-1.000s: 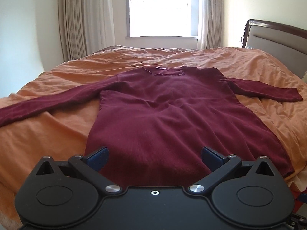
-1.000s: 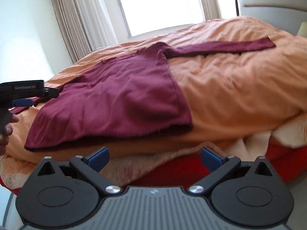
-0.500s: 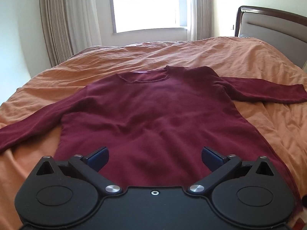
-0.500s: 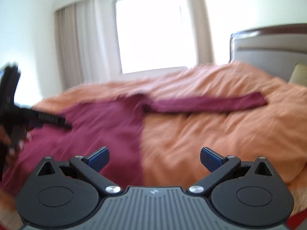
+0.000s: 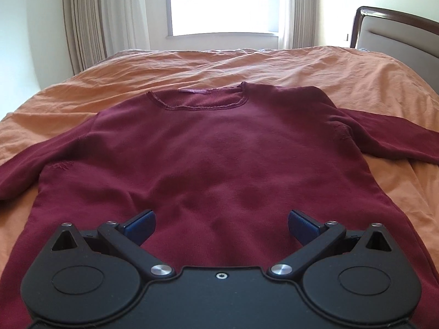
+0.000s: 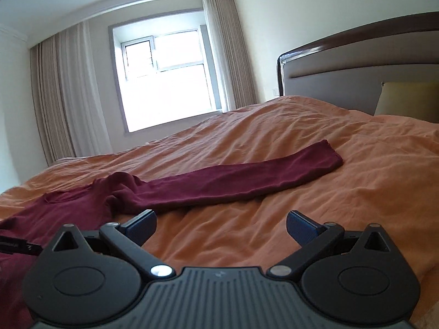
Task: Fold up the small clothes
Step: 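Move both grippers toward the sweater, right gripper toward a sleeve cuff, then grasp the sleeve cuff with the right gripper, lay it across the body, release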
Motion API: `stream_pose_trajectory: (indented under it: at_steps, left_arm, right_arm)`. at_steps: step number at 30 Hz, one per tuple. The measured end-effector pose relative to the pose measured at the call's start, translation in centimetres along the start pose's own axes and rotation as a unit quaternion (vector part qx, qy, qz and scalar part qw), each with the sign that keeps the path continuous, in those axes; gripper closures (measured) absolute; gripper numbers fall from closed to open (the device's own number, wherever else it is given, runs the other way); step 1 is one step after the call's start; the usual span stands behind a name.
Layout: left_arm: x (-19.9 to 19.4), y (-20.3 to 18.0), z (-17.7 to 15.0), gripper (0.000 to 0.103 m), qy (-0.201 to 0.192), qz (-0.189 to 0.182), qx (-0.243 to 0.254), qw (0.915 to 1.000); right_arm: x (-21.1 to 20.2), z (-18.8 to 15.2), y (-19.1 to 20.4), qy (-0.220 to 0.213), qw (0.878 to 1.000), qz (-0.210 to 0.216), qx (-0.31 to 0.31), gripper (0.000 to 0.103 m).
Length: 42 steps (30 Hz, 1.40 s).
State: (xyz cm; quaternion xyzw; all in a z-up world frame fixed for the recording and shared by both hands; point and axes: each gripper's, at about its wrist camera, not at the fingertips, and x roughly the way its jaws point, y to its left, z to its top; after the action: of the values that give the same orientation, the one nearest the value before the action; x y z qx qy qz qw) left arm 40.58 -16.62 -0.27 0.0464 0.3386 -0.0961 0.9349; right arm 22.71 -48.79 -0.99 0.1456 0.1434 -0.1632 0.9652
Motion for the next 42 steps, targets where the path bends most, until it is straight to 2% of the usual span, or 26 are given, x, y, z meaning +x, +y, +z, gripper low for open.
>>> stream_pose_trajectory:
  at_steps: [3, 6, 8, 11, 13, 16, 18, 19, 20, 21, 22, 23, 26, 29, 33, 37, 42]
  left_arm:
    - [0.9, 0.5, -0.5, 0.001, 0.008, -0.007, -0.011, 0.9999]
    - [1.3, 0.8, -1.6, 0.0, -0.003, -0.01, -0.015, 0.9998]
    - [1.3, 0.9, -2.1, 0.0, -0.012, -0.012, -0.017, 0.9997]
    - [1.4, 0.9, -2.5, 0.0, -0.02, -0.014, -0.019, 0.9995]
    - [1.5, 0.9, -2.6, 0.0, -0.02, -0.015, -0.019, 0.9995]
    - [1.7, 0.9, -2.6, 0.0, -0.017, -0.015, -0.018, 0.9996]
    - [1.8, 0.9, -2.6, 0.0, -0.018, -0.014, -0.017, 0.9996]
    - [1.8, 0.9, -2.6, 0.0, -0.018, -0.014, -0.017, 0.9996]
    - [1.8, 0.9, -2.7, 0.0, -0.017, -0.014, -0.017, 0.9996]
    - [1.8, 0.9, -2.7, 0.0, -0.017, -0.014, -0.017, 0.9996]
    - [1.8, 0.9, -2.8, 0.0, -0.017, -0.013, -0.017, 0.9996]
    - [1.8, 0.9, -2.8, 0.0, -0.017, -0.013, -0.017, 0.9996]
    - [1.9, 0.9, -2.7, 0.0, -0.017, -0.014, -0.017, 0.9996]
    - [2.0, 0.9, -2.2, 0.0, -0.004, -0.016, -0.018, 0.9997]
    - [1.4, 2.0, -0.6, 0.001, 0.005, -0.048, -0.036, 0.9982]
    - [-0.3, 3.3, 1.0, 0.001, -0.012, -0.045, -0.048, 0.9977]
    - [-3.0, 5.7, 2.4, 0.001, -0.038, -0.036, -0.067, 0.9964]
  right_arm:
    - [2.7, 1.4, -1.5, 0.018, 1.0, 0.0, 0.011, 0.0]
    - [5.7, 2.9, -3.4, 0.037, 0.999, -0.006, 0.031, 0.0]
    - [7.4, 3.6, -4.9, 0.043, 0.997, -0.035, 0.05, 0.0]
    - [9.8, 4.5, -6.6, 0.035, 0.993, -0.107, 0.047, 0.0]
    - [11.0, 4.9, -7.7, 0.031, 0.988, -0.141, 0.047, 0.004]
    - [12.6, 5.5, -9.8, 0.043, 0.983, -0.159, 0.085, 0.017]
    - [13.4, 5.8, -10.9, 0.045, 0.98, -0.16, 0.106, 0.036]
    - [13.8, 5.8, -11.2, 0.046, 0.979, -0.167, 0.108, 0.04]
    - [14.0, 5.9, -11.6, 0.05, 0.977, -0.175, 0.109, 0.052]
    - [14.2, 6.0, -11.7, 0.053, 0.977, -0.179, 0.107, 0.068]
    - [14.4, 6.1, -11.7, 0.055, 0.977, -0.18, 0.101, 0.077]
    - [14.4, 6.3, -11.5, 0.055, 0.979, -0.175, 0.091, 0.091]
    - [13.3, 7.4, -10.0, 0.032, 0.986, -0.16, 0.045, 0.096]
    - [12.1, 9.3, -8.0, 0.008, 0.99, -0.144, 0.007, 0.097]
    - [10.4, 12.9, -4.5, -0.027, 0.994, -0.101, -0.019, 0.097]
    - [8.7, 16.3, 0.3, -0.06, 0.997, -0.035, -0.037, 0.097]
    - [7.1, 18.3, 8.2, -0.093, 0.992, 0.064, -0.059, 0.097]
